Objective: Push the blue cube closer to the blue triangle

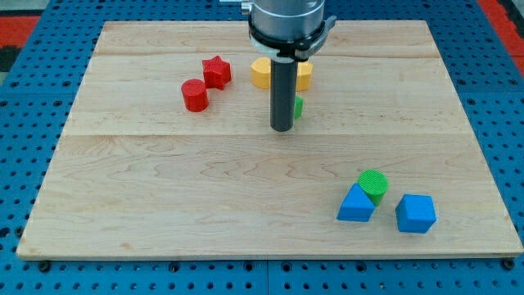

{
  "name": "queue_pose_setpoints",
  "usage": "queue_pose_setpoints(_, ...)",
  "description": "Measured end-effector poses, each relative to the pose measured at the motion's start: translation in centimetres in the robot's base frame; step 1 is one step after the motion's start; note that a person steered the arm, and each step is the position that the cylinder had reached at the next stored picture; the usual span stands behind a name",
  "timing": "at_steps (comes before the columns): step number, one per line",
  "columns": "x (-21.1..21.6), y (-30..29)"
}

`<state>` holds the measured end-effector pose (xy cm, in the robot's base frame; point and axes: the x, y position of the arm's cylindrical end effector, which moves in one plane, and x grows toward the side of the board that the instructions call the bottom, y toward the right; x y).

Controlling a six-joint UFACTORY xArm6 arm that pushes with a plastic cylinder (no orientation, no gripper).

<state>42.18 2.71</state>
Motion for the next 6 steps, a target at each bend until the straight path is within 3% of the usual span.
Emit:
queue_pose_setpoints(2, 1.3, 0.7)
queue_pose_setpoints(4, 6.5, 14.4)
queue_pose_setpoints(5, 12.3, 18.5)
queue_pose_setpoints(6, 12.8, 21.0)
